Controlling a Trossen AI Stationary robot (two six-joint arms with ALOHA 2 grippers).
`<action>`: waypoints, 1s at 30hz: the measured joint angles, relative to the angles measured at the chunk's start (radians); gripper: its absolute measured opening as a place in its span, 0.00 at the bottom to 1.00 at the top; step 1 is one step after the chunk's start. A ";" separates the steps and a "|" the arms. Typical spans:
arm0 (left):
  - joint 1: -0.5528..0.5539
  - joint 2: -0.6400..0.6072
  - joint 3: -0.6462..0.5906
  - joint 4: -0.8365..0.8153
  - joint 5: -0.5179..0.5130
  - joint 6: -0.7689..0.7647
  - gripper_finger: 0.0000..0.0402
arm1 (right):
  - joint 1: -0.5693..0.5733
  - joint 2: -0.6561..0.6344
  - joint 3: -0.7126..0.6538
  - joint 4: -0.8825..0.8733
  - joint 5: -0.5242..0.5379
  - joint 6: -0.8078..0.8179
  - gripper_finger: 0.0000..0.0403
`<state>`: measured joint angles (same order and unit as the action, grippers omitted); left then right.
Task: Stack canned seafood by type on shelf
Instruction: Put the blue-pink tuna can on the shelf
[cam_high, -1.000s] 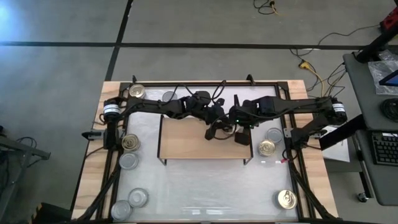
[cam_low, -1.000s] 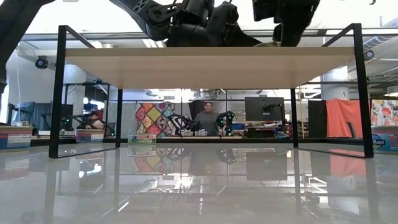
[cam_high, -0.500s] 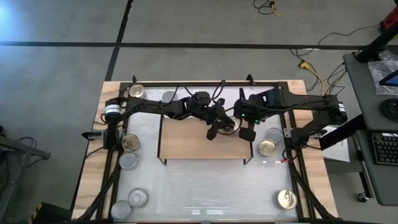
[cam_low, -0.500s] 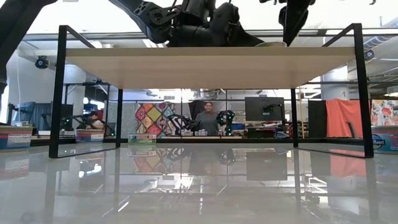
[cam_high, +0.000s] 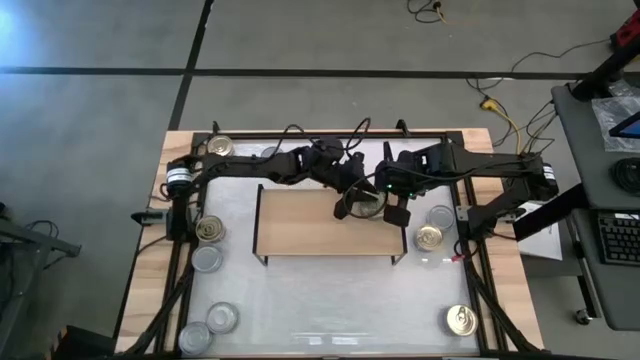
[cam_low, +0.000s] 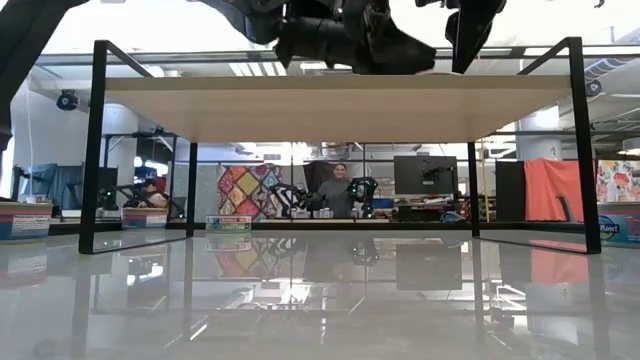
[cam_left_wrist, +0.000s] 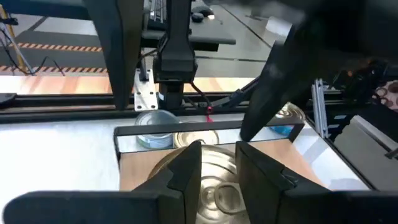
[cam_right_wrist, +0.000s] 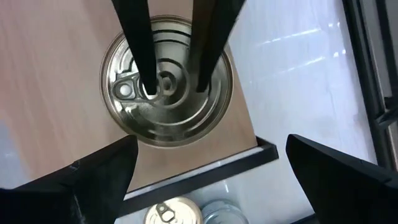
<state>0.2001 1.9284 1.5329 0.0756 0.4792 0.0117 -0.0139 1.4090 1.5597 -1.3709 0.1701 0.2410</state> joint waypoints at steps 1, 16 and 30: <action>0.001 -0.018 0.003 -0.010 0.000 0.001 0.21 | 0.000 0.000 -0.010 0.018 0.012 -0.010 0.99; 0.018 -0.271 -0.005 -0.324 -0.179 0.138 0.21 | -0.085 0.000 -0.127 0.213 0.011 -0.111 0.99; 0.017 -0.319 -0.011 -0.437 -0.182 0.146 0.21 | -0.098 -0.003 -0.064 0.227 0.009 -0.070 0.99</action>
<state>0.2169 1.6097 1.5223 -0.3610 0.2974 0.1577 -0.1120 1.4061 1.4960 -1.1438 0.1791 0.1711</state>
